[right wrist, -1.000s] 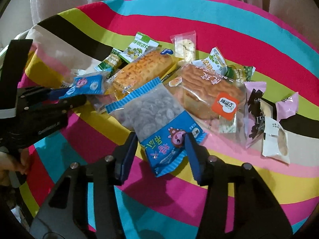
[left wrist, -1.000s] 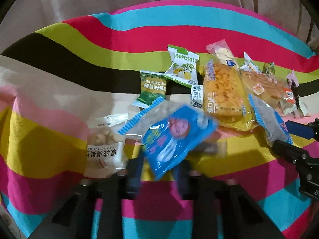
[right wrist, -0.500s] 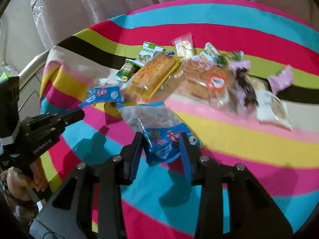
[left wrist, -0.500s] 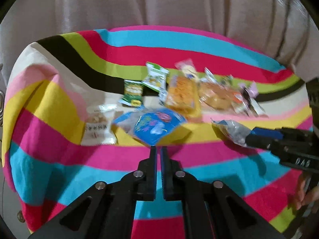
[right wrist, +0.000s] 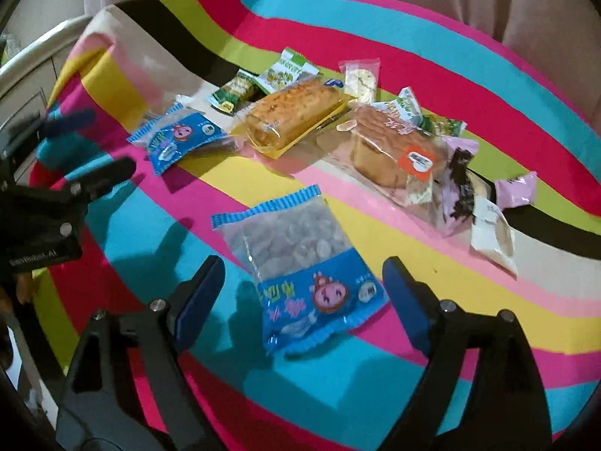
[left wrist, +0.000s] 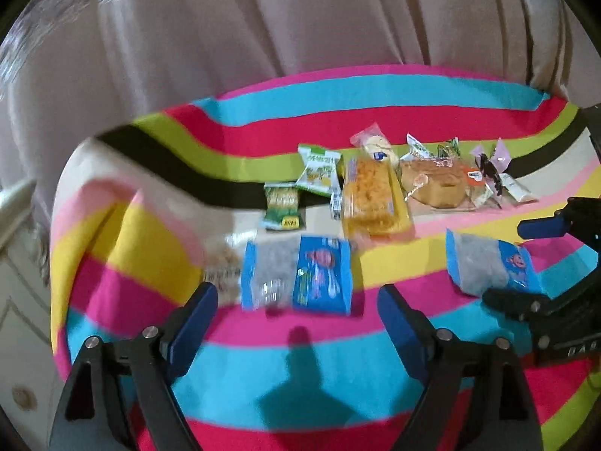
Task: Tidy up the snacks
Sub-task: 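Grasp the small blue-edged candy bag with the left tool while the right tool grasps the large clear candy bag, then lift both candy bags and carry them toward the white box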
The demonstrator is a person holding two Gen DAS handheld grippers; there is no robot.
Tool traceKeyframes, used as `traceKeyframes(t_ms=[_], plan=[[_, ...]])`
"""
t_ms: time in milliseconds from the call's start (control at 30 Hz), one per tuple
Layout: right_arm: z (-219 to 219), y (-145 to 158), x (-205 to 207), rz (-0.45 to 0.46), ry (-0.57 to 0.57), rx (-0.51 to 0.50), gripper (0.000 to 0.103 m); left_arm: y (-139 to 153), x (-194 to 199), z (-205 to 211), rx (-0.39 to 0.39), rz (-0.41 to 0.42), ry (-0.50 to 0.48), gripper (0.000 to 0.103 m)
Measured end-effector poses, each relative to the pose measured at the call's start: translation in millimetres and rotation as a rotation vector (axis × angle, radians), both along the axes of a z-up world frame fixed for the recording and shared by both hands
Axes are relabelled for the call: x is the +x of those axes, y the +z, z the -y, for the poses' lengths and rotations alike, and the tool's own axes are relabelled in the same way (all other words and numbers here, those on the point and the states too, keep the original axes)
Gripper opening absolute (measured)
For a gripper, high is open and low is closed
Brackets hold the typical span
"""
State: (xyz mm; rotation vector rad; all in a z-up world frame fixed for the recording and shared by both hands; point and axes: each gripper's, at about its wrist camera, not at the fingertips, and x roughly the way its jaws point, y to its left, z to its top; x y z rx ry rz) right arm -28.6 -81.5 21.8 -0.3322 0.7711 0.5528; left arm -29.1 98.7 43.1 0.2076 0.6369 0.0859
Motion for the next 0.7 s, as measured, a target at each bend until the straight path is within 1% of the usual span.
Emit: traceKeyframes(t_ms=[67,100,133,167,200,233,267,300,333,367,400,433,533,600,700], plan=[[-1.1,-2.2,7.6,-0.015,-0.01,-0.001,0.088,-7.2,28.0,1.6,0.054,-0.063,0.001,0.088],[-1.3,-3.4,10.7,-0.026,-0.015,0.002,0.088,-13.0,40.7,0.0,0.069,-0.1,0.006,0.088],[-1.8,-4.5,14.5,-0.042,-0.021,0.012,0.087,-17.5,50.0,-1.4,0.071,-0.128,0.012,0.088],[-1.2,-5.5,16.8,-0.051,-0.029,0.023,0.087,-21.5,56.9,-4.6,0.051,-0.151,0.005,0.088],[-2.8,-6.4,18.4,-0.054,-0.031,0.028,0.087,-24.8,62.9,-9.5,0.014,-0.162,-0.008,0.083],[-3.1,-7.2,18.9,-0.057,-0.029,0.034,0.083,-27.0,63.8,-12.5,-0.013,-0.165,-0.019,0.074],[-2.6,-7.9,18.5,-0.062,-0.019,0.048,0.068,-28.0,64.7,-15.2,-0.029,-0.164,-0.019,0.073],[-2.5,-8.0,18.2,-0.06,-0.023,0.049,0.066,-26.4,62.5,-17.7,-0.043,-0.149,-0.022,0.062],[-2.3,-7.6,17.3,-0.054,-0.025,0.051,0.063,-23.5,60.3,-20.9,-0.06,-0.136,-0.017,0.032],[-1.4,-6.8,15.7,-0.051,-0.026,0.058,0.061,-19.8,56.9,-25.0,-0.093,-0.124,-0.016,0.025],[0.5,-6.0,13.9,-0.047,-0.03,0.071,0.06,-16.1,54.2,-29.4,-0.147,-0.123,-0.022,0.001],[2.7,-5.1,11.9,-0.05,-0.034,0.09,0.06,-13.0,49.7,-34.5,-0.185,-0.114,-0.008,0.001],[11.1,-2.3,5.5,-0.071,-0.056,0.157,0.06,-10.3,37.3,-34.1,-0.186,-0.106,-0.015,0.001],[15.3,-0.1,-1.0,-0.086,-0.064,0.184,0.06,-6.5,28.9,-34.4,-0.222,-0.105,-0.024,0.001],[24.9,8.5,-18.1,-0.094,-0.066,0.222,0.06,5.6,4.4,-27.3,-0.247,-0.08,-0.046,0.0]])
